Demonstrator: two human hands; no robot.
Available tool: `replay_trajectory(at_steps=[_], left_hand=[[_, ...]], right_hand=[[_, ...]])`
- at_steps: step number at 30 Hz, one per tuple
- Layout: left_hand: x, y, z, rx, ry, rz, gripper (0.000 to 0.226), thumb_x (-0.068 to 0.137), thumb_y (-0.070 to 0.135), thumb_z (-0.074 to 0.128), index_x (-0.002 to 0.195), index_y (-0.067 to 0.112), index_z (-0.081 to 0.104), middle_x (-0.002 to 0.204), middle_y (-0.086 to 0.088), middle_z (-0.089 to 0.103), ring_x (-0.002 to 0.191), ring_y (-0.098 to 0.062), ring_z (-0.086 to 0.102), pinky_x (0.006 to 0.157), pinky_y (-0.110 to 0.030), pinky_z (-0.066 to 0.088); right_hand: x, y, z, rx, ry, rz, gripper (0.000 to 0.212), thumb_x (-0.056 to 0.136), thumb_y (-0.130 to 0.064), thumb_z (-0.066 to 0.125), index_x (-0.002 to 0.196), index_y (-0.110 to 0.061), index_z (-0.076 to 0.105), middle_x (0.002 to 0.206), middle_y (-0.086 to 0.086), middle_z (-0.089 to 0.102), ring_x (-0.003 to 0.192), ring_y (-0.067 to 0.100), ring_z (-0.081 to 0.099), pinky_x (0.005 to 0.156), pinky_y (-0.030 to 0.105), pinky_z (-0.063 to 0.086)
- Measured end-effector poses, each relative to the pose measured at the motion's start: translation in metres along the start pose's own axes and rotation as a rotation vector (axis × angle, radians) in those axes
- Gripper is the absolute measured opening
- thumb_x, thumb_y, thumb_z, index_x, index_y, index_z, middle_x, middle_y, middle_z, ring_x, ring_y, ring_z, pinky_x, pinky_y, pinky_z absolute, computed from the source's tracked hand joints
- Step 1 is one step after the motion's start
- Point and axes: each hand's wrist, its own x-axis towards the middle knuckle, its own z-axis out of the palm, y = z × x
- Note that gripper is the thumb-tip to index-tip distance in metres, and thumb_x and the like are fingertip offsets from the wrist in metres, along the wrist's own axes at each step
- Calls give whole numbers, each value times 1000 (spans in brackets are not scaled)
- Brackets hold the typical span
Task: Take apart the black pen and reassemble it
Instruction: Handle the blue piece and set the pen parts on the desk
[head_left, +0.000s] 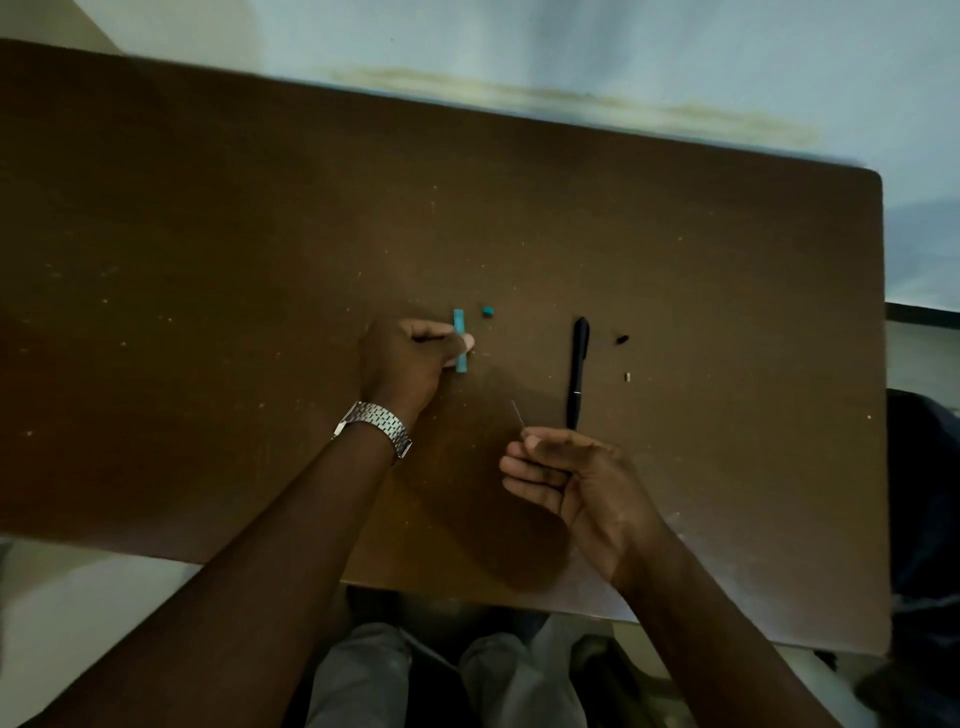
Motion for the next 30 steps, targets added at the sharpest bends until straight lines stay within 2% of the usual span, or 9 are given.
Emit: replay_trajectory(at_steps=[3, 7, 12, 15, 18, 21, 24, 26, 30], left_hand=[[3, 0, -2, 95, -4, 65, 15, 74, 17, 92, 83, 18, 80, 80, -3, 79, 57, 2, 70, 54, -14, 52], [6, 0, -4, 116, -5, 64, 16, 73, 20, 92, 73, 24, 77, 79, -9, 80, 75, -21, 76, 73, -38, 62], [7, 1, -6, 130, -7, 52, 15, 75, 21, 92, 76, 23, 76, 79, -9, 79, 74, -24, 73, 77, -47, 64], [1, 6, -6, 132, 32, 88, 15, 77, 23, 89, 86, 20, 77, 87, -8, 78, 83, -25, 75, 82, -44, 62], [-21, 15, 5, 138, 40, 256, 13, 82, 24, 86, 89, 15, 81, 85, -1, 79, 79, -10, 73, 79, -29, 59], [-49, 21, 29, 249, -70, 375, 16, 86, 25, 82, 96, 13, 82, 89, 1, 80, 79, -4, 72, 72, -12, 53], [-62, 24, 58, 335, -142, 362, 27, 87, 30, 81, 106, 10, 79, 98, -4, 80, 87, -12, 72, 82, -27, 58], [-63, 24, 76, 402, -164, 330, 35, 86, 39, 81, 108, 13, 74, 100, -3, 77, 89, -15, 71, 81, -36, 60], [-55, 19, 102, 528, -152, 328, 55, 77, 51, 84, 114, 16, 63, 104, -4, 73, 89, -21, 70, 69, -32, 55]], right_hand=[[-6, 0, -5, 5, 11, -9, 20, 94, -3, 68, 112, 2, 73, 102, 21, 80, 93, 31, 81, 76, 37, 66], [-12, -1, -10, 6, 11, -21, 17, 91, -4, 70, 106, 0, 77, 103, 22, 80, 94, 32, 81, 75, 36, 66], [-16, -4, -12, -2, -2, -42, 19, 82, -9, 75, 99, -3, 81, 104, 24, 79, 96, 34, 80, 77, 38, 66], [-18, -7, -14, 7, -2, -61, 18, 76, -12, 77, 91, -7, 84, 103, 23, 80, 95, 34, 80, 77, 38, 65], [-21, -13, -19, 34, 41, -142, 15, 75, -13, 76, 87, -8, 84, 93, 20, 79, 85, 32, 80, 77, 41, 65], [-20, -22, -26, 65, 139, -239, 11, 89, -5, 68, 86, -5, 79, 79, 17, 75, 70, 27, 77, 70, 42, 66], [-18, -35, -30, 42, 232, -307, 19, 95, -2, 63, 83, -7, 77, 75, 12, 73, 64, 21, 73, 66, 39, 65], [-18, -44, -33, 34, 257, -360, 23, 93, -3, 66, 77, -12, 79, 74, 8, 74, 64, 18, 73, 65, 38, 65], [-17, -64, -37, 18, 290, -452, 12, 81, -11, 74, 71, -15, 80, 69, 5, 74, 61, 14, 72, 63, 37, 65]])
